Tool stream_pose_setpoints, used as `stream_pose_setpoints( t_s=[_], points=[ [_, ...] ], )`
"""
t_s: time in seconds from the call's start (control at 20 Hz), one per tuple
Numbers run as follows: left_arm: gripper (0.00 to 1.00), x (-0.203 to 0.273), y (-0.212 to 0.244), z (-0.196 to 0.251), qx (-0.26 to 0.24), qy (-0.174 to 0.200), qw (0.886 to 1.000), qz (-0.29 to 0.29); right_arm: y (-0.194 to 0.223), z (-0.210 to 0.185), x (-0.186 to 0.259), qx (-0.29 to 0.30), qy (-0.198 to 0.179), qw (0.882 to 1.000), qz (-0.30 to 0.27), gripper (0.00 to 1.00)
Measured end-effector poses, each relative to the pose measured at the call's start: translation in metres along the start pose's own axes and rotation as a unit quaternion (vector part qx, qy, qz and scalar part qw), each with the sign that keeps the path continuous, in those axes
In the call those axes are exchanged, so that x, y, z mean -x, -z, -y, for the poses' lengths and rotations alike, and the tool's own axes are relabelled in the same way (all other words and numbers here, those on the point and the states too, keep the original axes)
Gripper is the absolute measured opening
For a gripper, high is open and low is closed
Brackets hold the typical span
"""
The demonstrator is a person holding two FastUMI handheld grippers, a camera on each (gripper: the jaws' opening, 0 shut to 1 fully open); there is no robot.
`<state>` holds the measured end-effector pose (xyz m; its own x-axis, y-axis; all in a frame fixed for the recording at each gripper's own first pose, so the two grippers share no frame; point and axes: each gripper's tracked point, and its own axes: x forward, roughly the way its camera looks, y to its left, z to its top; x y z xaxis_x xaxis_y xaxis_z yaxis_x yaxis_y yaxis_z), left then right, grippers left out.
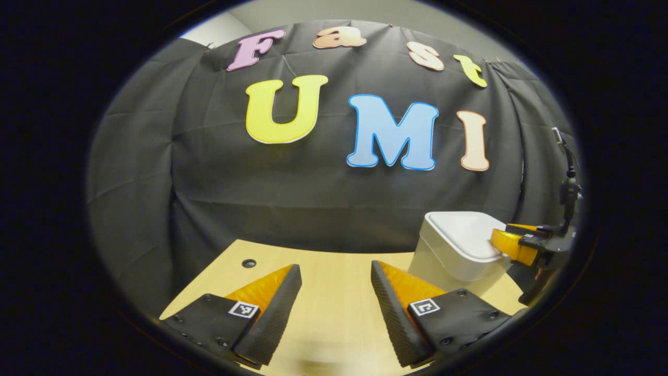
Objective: Press the lid of the desktop garbage bin to open it, pick up the crumpled paper on the desktop and throw it into the bin, then pick up the pop can on the desktop and drop it into the bin, and finally close the garbage bin lid.
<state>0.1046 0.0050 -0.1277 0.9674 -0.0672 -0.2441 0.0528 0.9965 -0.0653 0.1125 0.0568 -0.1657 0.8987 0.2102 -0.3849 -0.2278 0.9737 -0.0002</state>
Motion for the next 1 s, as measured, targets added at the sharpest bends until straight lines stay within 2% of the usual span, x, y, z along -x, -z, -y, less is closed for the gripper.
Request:
stream_pose_setpoints(
  t_s=[0.6, 1.0],
  points=[
    [0.89, 0.007, -0.005, 0.001, -0.008, 0.001, 1.0, 0.005, 0.001, -0.001, 0.005, -0.02, -0.008, 1.0, 0.022, 0.69],
    [0.89, 0.015, -0.012, 0.004, -0.012, 0.005, 1.0, 0.013, 0.001, 0.0, 0.014, -0.027, -0.015, 0.999, 0.016, 0.69]
  ],
)
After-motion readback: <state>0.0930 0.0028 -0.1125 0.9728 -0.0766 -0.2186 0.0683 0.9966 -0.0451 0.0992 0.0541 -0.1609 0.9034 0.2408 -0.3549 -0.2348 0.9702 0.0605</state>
